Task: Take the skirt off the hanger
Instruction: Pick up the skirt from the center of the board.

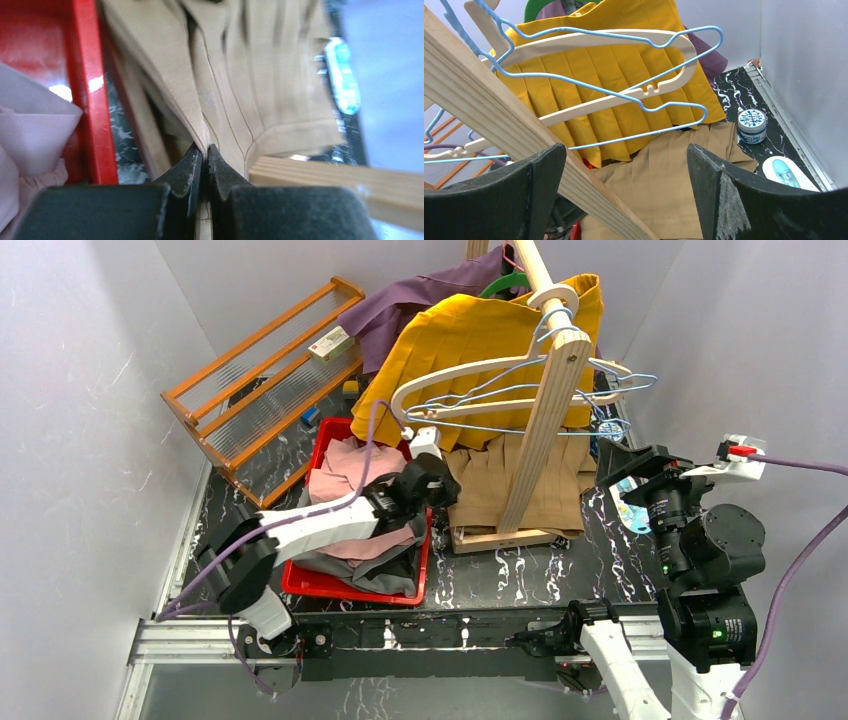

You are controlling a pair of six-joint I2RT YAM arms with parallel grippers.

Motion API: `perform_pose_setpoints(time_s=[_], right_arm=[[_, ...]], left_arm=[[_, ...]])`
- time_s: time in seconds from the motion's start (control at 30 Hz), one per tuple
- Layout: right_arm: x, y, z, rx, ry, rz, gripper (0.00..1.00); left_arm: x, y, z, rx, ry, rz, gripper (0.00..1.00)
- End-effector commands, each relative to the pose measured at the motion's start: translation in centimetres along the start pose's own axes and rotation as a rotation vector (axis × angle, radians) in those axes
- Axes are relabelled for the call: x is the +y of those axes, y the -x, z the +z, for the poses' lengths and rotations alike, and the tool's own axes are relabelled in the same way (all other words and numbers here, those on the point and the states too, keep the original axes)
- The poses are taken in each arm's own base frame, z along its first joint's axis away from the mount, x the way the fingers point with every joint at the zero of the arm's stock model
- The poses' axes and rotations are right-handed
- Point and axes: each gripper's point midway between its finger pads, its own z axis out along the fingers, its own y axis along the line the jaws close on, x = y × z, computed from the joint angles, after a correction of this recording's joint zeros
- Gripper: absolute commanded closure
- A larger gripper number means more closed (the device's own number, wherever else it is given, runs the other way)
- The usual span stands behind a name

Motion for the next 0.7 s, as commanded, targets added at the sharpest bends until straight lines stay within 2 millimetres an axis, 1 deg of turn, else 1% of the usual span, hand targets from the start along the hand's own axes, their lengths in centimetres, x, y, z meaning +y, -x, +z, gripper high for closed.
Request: perform_pose_setpoints(time_s=[0.0, 0.07, 0.13, 0.2, 0.27, 0.33, 0.37, 0.4, 0.43, 0.53, 0.67], right_arm=[[0.8, 2.7, -0.5, -0.096, 0.025, 0.000, 0.02], [0.8, 2.7, -0.4, -0.095, 0.027, 0.001, 0.02], [0.9, 2.7, -0.2, -0.094, 0.028, 0.000, 0.01], [0.9, 2.8, -0.1, -0.095, 0.027, -0.001, 0.02], [0.8, 2.9, -0.1, -0.098, 0.022, -0.005, 0.02], [0.8, 3.0, -0.1, -0.100, 0.020, -0.013, 0.01], [0.7, 3.2, -0.1, -0.103, 0.016, -0.017, 0.02], [0.7, 3.3, -0.1, -0.105, 0.010, -0.021, 0.02], [0.6, 3.4, 0.0, -0.104, 0.004, -0.026, 0.01], [0.6, 3.7, 0.0, -0.107, 0.001, -0.028, 0.01], [0.9, 3.7, 0.2, -0.099, 0.012, -0.028, 0.02]], left_arm=[[-6.3, 7.1, -7.3, -0.183, -0.321, -0.012, 1.00], [-6.3, 7.9, -9.3, -0.198, -0.350, -0.022, 1.00], [-5.8, 8.5, -11.1, -0.212, -0.359, -0.016, 1.00], [-4.7, 8.9, -12.4, -0.218, -0.346, -0.015, 1.00], [-3.8, 9.1, -13.4, -0.216, -0.367, -0.021, 1.00], [-3.0, 9.4, -14.3, -0.197, -0.424, -0.047, 1.00], [-2.5, 9.9, -14.8, -0.192, -0.458, -0.062, 1.00], [-1.3, 10.6, -14.9, -0.195, -0.459, -0.087, 1.00], [-0.6, 11.0, -15.2, -0.191, -0.465, -0.099, 1.00], [1.3, 11.7, -15.8, -0.174, -0.465, -0.115, 1.00], [1.7, 12.8, -17.9, -0.201, -0.515, -0.090, 1.00]])
